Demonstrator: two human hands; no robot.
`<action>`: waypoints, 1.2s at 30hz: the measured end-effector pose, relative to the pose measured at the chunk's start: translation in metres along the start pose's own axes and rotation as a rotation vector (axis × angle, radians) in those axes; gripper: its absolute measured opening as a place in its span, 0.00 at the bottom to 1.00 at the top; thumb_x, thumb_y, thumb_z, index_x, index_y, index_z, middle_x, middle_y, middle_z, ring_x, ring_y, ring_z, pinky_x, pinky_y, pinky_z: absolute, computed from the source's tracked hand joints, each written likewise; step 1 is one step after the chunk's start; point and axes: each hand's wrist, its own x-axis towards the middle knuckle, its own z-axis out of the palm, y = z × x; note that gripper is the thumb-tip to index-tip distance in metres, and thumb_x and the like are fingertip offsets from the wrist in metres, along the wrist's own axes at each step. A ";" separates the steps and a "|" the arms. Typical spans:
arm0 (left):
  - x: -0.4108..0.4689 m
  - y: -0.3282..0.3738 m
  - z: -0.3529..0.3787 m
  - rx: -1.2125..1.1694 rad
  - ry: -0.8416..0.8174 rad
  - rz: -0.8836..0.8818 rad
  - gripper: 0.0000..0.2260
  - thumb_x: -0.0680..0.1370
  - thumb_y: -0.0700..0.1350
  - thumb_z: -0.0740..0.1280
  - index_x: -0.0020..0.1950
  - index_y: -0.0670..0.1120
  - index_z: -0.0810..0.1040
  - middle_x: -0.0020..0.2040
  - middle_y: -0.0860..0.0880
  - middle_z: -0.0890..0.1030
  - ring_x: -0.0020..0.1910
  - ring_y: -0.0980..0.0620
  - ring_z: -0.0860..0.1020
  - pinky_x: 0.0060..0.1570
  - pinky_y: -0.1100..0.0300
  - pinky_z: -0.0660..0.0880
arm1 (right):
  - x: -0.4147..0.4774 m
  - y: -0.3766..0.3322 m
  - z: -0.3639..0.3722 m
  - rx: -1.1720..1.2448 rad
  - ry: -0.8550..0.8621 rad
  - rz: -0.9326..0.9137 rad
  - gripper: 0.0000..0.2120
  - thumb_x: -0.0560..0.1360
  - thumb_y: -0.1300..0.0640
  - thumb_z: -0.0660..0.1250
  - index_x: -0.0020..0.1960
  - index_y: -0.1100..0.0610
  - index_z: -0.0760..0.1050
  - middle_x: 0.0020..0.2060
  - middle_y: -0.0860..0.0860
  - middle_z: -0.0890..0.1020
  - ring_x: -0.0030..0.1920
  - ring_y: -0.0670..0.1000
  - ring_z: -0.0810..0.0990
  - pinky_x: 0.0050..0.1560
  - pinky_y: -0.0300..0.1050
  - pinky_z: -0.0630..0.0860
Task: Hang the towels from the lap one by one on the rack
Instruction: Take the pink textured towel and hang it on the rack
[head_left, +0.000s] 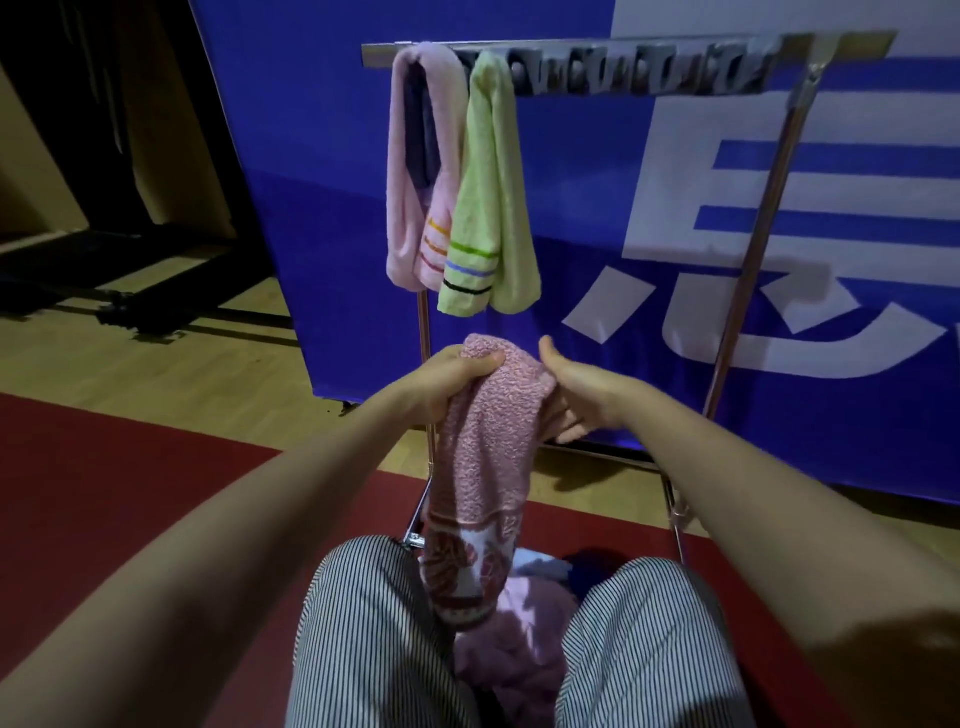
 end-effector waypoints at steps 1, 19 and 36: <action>0.001 0.005 -0.004 0.049 -0.022 -0.009 0.10 0.78 0.44 0.63 0.56 0.40 0.76 0.53 0.41 0.79 0.51 0.44 0.78 0.59 0.47 0.73 | -0.003 -0.003 -0.006 -0.088 0.063 0.044 0.44 0.75 0.31 0.35 0.48 0.63 0.78 0.45 0.60 0.82 0.45 0.56 0.80 0.45 0.46 0.74; 0.006 0.066 -0.032 0.311 -0.523 -0.176 0.28 0.58 0.59 0.79 0.50 0.43 0.80 0.46 0.47 0.83 0.46 0.52 0.82 0.49 0.59 0.79 | 0.013 -0.041 -0.012 0.269 -0.100 -0.385 0.15 0.75 0.47 0.64 0.48 0.59 0.78 0.44 0.56 0.82 0.45 0.52 0.81 0.55 0.46 0.74; 0.051 0.067 -0.041 0.063 0.091 0.205 0.16 0.81 0.51 0.56 0.49 0.45 0.79 0.40 0.52 0.85 0.40 0.58 0.82 0.42 0.64 0.77 | 0.043 -0.101 -0.032 0.514 0.006 -0.603 0.15 0.80 0.53 0.56 0.52 0.63 0.76 0.46 0.58 0.81 0.46 0.52 0.80 0.57 0.46 0.75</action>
